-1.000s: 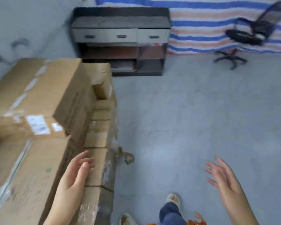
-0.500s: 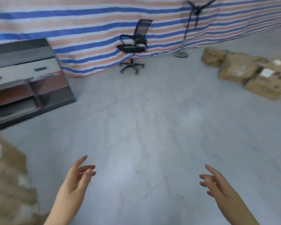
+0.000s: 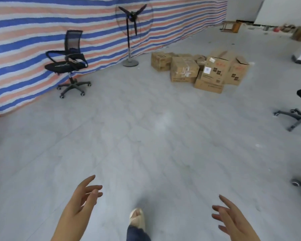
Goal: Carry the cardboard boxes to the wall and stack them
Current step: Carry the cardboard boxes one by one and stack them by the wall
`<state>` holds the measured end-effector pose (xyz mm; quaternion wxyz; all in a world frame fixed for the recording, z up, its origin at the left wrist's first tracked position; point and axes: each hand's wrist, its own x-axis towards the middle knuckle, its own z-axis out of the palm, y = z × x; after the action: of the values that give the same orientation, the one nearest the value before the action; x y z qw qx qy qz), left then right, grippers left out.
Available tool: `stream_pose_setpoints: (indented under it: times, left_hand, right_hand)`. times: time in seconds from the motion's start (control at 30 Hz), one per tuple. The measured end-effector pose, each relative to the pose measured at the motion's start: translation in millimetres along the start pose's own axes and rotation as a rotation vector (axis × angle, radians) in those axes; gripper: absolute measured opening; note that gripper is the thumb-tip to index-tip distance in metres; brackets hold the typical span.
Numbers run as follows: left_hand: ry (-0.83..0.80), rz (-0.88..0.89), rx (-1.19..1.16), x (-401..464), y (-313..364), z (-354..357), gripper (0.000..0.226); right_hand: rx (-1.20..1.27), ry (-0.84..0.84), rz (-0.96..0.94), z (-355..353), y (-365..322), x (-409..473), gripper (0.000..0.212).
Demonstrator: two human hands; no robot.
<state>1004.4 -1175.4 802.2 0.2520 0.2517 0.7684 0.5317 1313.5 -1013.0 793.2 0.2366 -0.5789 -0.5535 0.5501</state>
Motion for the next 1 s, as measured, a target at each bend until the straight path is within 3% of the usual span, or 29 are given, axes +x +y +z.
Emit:
stream_pose_setpoints:
  times: [0.23,0.5,0.6,0.77,1.0]
  left_hand:
    - [-0.008,-0.038,-0.03,146.6,22.0,61.1,0.035]
    - [-0.139,0.079,0.058,339.2,111.2,138.0,0.033]
    - [-0.172,0.094,0.041,395.3,142.3,175.7,0.022]
    - [-0.132,0.064,0.016,488.0,150.4,236.9,0.026]
    - [-0.026,-0.013,-0.042,621.3,188.4,334.5,0.031]
  right_hand:
    - [0.027,0.101,-0.035,4.5,-50.6,155.9,0.027]
    - [-0.043,0.154,-0.064,-3.7,-140.5,325.7,0.031]
    - [-0.026,0.157,-0.001,-7.5,-154.7,380.0,0.03]
    - [-0.024,0.119,0.088,-17.7,-177.4,493.8,0.027]
    - [-0.126,0.073,-0.043,-53.4,-272.9,677.7,0.029]
